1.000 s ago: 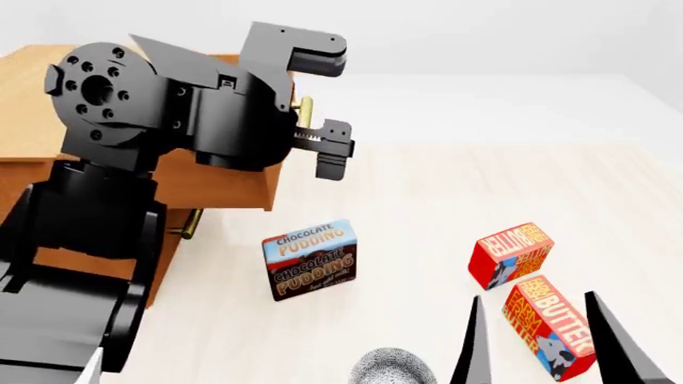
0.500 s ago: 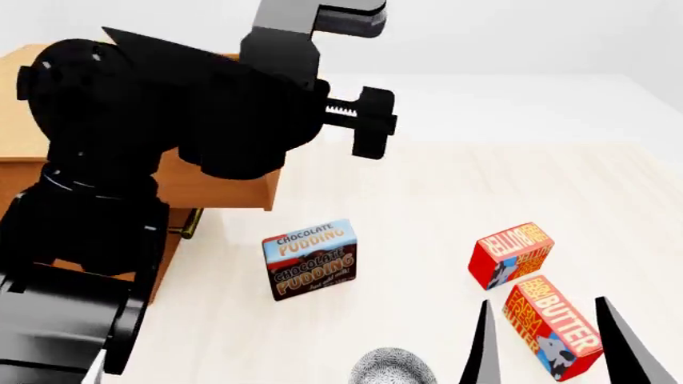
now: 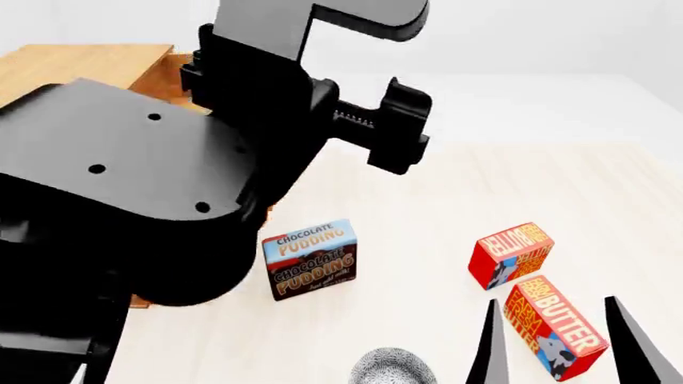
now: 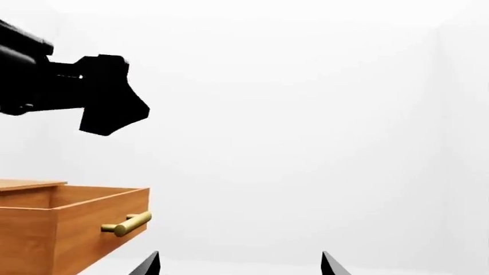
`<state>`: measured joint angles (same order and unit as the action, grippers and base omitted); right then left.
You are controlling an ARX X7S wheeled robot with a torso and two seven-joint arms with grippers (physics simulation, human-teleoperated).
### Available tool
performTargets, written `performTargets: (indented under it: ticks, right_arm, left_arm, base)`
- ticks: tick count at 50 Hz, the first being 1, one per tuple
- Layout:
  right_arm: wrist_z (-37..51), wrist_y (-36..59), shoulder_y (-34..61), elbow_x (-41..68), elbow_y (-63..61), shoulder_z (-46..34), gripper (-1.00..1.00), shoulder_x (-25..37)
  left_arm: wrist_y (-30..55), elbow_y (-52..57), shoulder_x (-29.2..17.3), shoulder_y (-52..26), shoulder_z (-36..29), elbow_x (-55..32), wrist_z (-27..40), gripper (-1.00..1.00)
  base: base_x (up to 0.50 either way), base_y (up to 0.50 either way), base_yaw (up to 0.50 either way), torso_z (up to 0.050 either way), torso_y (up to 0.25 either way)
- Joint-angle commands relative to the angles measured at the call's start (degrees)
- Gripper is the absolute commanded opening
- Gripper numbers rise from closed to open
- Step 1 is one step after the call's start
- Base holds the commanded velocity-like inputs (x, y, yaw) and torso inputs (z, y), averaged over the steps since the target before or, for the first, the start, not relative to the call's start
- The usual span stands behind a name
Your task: Put the bowl in the top drawer of the cabinet.
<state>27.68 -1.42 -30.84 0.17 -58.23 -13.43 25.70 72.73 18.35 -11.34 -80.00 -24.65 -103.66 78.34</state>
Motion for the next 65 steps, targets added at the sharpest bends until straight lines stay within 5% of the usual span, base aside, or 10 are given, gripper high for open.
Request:
performTargets:
  ticks: [1, 16, 29, 37, 65]
  right_arm:
    - [0.5, 0.7, -0.5, 0.4, -1.5, 0.9, 1.0, 0.7]
    - [2.7, -0.8, -1.6, 0.6, -1.7, 1.4, 1.0, 2.6]
    - [5.9, -1.4, -1.5, 0.9, -1.7, 0.5, 1.0, 5.1]
    - [7.9, -1.9, -1.6, 0.7, -1.7, -0.4, 1.0, 6.7]
    - [11.4, -2.1, -0.9, 0.0, -1.7, -3.1, 1.0, 9.6]
  left_arm:
    - [-0.6, 18.1, -4.7, 11.4, -2.8, -8.1, 5.0, 1.0]
    - [2.0, 24.4, -11.4, 29.8, -2.4, -4.4, -3.3, 1.0]
    - [7.5, 24.6, -11.3, 40.3, -4.1, 11.4, -17.5, 1.0]
    - [7.1, 21.6, -11.7, 42.9, -5.6, 13.6, -23.3, 1.0]
    - [6.1, 4.8, -8.5, 41.4, -11.3, 11.8, -24.1, 1.0]
  base:
    - [0.0, 0.0, 0.0, 0.0, 0.0]
    - [0.0, 0.0, 0.0, 0.0, 0.0]
    - [0.0, 0.0, 0.0, 0.0, 0.0]
    - [0.0, 0.0, 0.0, 0.0, 0.0]
    - [0.0, 0.0, 0.0, 0.0, 0.0]
